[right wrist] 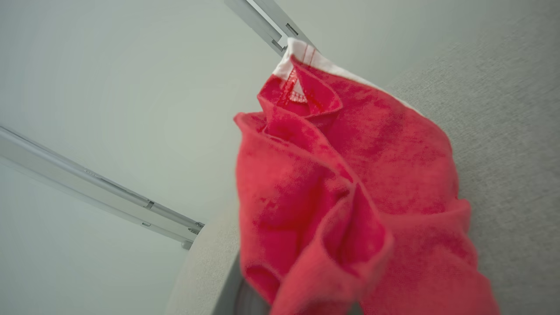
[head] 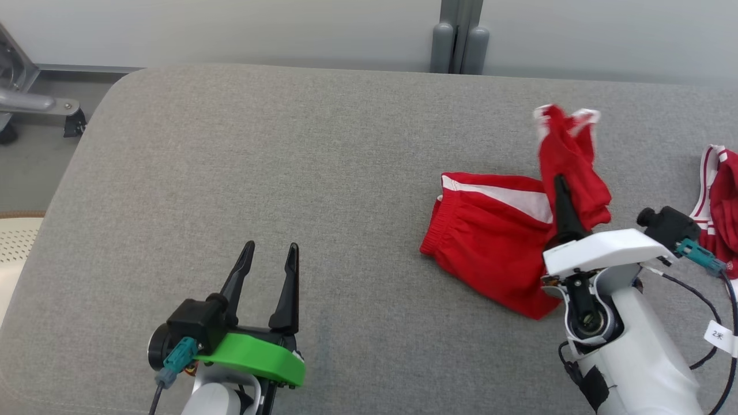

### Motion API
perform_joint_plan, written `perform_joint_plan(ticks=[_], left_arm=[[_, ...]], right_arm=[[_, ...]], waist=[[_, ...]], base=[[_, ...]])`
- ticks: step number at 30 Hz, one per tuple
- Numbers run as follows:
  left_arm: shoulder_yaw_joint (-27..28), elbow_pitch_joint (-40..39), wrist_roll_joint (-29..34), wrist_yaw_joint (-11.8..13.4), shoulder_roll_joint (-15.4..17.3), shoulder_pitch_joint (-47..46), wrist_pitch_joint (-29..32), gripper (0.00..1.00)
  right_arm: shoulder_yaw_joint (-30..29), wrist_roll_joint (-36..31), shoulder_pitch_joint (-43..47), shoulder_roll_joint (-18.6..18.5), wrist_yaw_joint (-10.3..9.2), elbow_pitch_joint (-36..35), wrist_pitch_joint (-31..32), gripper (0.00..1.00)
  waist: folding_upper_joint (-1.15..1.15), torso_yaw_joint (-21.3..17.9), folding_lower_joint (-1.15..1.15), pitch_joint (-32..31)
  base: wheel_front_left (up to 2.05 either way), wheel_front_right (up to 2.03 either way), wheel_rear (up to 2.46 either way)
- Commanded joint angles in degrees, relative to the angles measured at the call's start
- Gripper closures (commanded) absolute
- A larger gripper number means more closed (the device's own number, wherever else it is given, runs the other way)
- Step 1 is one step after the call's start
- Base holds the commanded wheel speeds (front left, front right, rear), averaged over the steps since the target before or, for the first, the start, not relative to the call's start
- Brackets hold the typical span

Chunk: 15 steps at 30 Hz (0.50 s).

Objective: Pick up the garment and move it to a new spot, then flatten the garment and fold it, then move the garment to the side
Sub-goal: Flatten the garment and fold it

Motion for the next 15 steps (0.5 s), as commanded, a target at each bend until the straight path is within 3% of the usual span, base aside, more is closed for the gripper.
perform_joint_plan(ticks=[1, 15], left_arm=[[0.2, 0.0, 0.0, 0.3, 0.1, 0.7, 0.0, 0.0], [0.4, 0.0, 0.1, 0.4, 0.1, 1.3, 0.0, 0.0]], right_arm=[[1.7, -0.1, 0.7, -0.2, 0.03, -0.7, 0.2, 1.0], [12.2, -4.7, -1.0, -0.2, 0.03, 3.8, 0.7, 1.0]], waist=[[0.0, 0.6, 0.0, -0.3], [0.0, 3.4, 0.0, -0.2]], base=[[0.0, 0.0, 0.0], [0.0, 0.0, 0.0]])
